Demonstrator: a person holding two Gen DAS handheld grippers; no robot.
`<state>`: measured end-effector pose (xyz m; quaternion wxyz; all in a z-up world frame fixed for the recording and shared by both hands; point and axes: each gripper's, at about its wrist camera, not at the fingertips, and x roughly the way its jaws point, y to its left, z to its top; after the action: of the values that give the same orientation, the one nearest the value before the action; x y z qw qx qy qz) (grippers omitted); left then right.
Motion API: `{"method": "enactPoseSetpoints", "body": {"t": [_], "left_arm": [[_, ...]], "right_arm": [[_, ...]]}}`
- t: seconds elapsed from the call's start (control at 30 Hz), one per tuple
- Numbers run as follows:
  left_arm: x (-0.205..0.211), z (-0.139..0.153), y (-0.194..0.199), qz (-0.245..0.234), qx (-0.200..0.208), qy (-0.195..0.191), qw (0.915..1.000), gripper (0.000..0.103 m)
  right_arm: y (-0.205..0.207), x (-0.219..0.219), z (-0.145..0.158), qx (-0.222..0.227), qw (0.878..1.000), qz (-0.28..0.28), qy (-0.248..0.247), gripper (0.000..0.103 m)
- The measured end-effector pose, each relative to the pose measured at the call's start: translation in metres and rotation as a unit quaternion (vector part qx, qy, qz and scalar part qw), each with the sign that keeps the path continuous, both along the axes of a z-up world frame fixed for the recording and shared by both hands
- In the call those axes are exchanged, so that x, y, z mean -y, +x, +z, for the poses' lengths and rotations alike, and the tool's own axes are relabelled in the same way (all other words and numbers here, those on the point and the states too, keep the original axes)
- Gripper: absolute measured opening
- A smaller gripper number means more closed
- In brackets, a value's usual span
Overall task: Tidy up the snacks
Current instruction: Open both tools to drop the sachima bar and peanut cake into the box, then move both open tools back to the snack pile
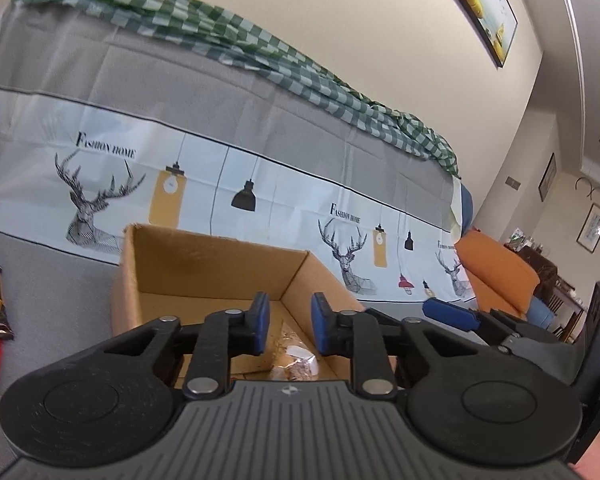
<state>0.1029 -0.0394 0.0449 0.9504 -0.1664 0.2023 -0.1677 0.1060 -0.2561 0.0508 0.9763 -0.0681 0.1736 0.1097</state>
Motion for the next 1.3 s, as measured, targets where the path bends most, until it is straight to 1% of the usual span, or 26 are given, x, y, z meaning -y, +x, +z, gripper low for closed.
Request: {"method": "enactPoseSetpoints", "body": {"t": [0.03, 0.1, 0.17, 0.2, 0.23, 0.27, 0.33, 0.4, 0.47, 0.5, 0.53, 0.6, 0.67, 0.7, 0.73, 0.77, 0.8, 0.87, 0.9, 0.93, 1.03, 1.13, 1.2, 1.3], "left_arm": [[-0.002, 0.001, -0.004, 0.001, 0.001, 0.005, 1.0000, 0.024], [-0.006, 0.005, -0.010, 0.004, 0.000, 0.016, 0.9999, 0.024], [-0.013, 0.008, -0.016, 0.001, 0.001, 0.026, 0.9997, 0.024], [-0.017, 0.012, -0.020, 0.000, 0.002, 0.032, 0.9995, 0.024], [-0.022, 0.015, -0.023, -0.002, 0.006, 0.041, 0.9992, 0.024], [-0.028, 0.019, -0.026, -0.003, 0.009, 0.049, 0.9987, 0.024], [-0.042, 0.027, -0.029, 0.001, 0.010, 0.067, 0.9977, 0.024], [-0.057, 0.034, -0.026, -0.002, 0.008, 0.099, 0.9951, 0.024], [-0.073, 0.038, -0.022, -0.002, 0.009, 0.136, 0.9907, 0.024], [-0.082, 0.039, -0.019, 0.002, 0.009, 0.147, 0.9891, 0.024], [-0.093, 0.038, -0.015, 0.007, 0.006, 0.150, 0.9886, 0.024], [-0.117, 0.030, -0.007, 0.020, -0.007, 0.136, 0.9905, 0.024], [-0.144, 0.010, -0.001, 0.042, -0.027, 0.096, 0.9941, 0.024], [-0.158, -0.004, 0.003, 0.050, -0.049, 0.078, 0.9945, 0.022], [-0.167, -0.013, 0.012, 0.067, -0.097, 0.092, 0.9887, 0.017], [-0.177, -0.017, 0.014, 0.096, -0.111, 0.096, 0.9844, 0.015], [-0.190, -0.019, 0.016, 0.114, -0.120, 0.083, 0.9828, 0.015], [-0.213, -0.024, 0.019, 0.135, -0.137, 0.041, 0.9804, 0.015], [-0.220, -0.028, 0.021, 0.149, -0.147, 0.037, 0.9771, 0.015], [-0.226, -0.031, 0.023, 0.163, -0.159, 0.044, 0.9726, 0.015], [-0.238, -0.039, 0.029, 0.191, -0.187, 0.065, 0.9613, 0.015], [-0.248, -0.044, 0.031, 0.209, -0.203, 0.068, 0.9541, 0.015], [-0.256, -0.047, 0.030, 0.220, -0.213, 0.063, 0.9499, 0.015], [-0.261, -0.052, 0.032, 0.227, -0.226, 0.071, 0.9445, 0.015]], "right_arm": [[0.000, -0.004, 0.001, 0.000, 1.000, 0.002, 0.003, 0.083], [-0.002, -0.013, 0.001, 0.001, 1.000, 0.008, 0.007, 0.077], [-0.005, -0.023, 0.002, 0.000, 1.000, 0.017, 0.011, 0.064], [-0.006, -0.029, 0.002, -0.001, 1.000, 0.023, 0.013, 0.060], [-0.007, -0.035, 0.003, -0.002, 0.999, 0.029, 0.015, 0.054], [-0.009, -0.041, 0.003, -0.002, 0.999, 0.034, 0.016, 0.052], [-0.013, -0.053, 0.004, 0.001, 0.999, 0.046, 0.016, 0.051], [-0.018, -0.066, 0.004, 0.004, 0.998, 0.062, 0.014, 0.050], [-0.023, -0.079, 0.005, 0.007, 0.997, 0.078, 0.010, 0.050], [-0.025, -0.086, 0.005, 0.008, 0.996, 0.086, 0.008, 0.050], [-0.028, -0.093, 0.004, 0.009, 0.996, 0.094, 0.004, 0.050], [-0.032, -0.108, 0.003, 0.011, 0.994, 0.113, -0.004, 0.050], [-0.036, -0.125, 0.001, 0.013, 0.991, 0.136, -0.013, 0.048], [-0.038, -0.133, -0.001, 0.013, 0.989, 0.147, -0.018, 0.048], [-0.040, -0.142, -0.004, 0.013, 0.987, 0.158, -0.023, 0.048], [-0.043, -0.152, -0.007, 0.014, 0.985, 0.170, -0.031, 0.047], [-0.046, -0.162, -0.010, 0.016, 0.982, 0.182, -0.041, 0.046], [-0.050, -0.183, -0.017, 0.015, 0.976, 0.208, -0.055, 0.043], [-0.052, -0.194, -0.022, 0.013, 0.973, 0.220, -0.063, 0.042], [-0.053, -0.206, -0.027, 0.013, 0.971, 0.229, -0.075, 0.042], [-0.055, -0.243, -0.047, 0.020, 0.959, 0.248, -0.132, 0.040], [-0.051, -0.273, -0.067, 0.026, 0.949, 0.255, -0.181, 0.039], [-0.045, -0.291, -0.081, 0.020, 0.944, 0.259, -0.203, 0.039], [-0.035, -0.312, -0.098, 0.019, 0.938, 0.262, -0.227, 0.039]]}}
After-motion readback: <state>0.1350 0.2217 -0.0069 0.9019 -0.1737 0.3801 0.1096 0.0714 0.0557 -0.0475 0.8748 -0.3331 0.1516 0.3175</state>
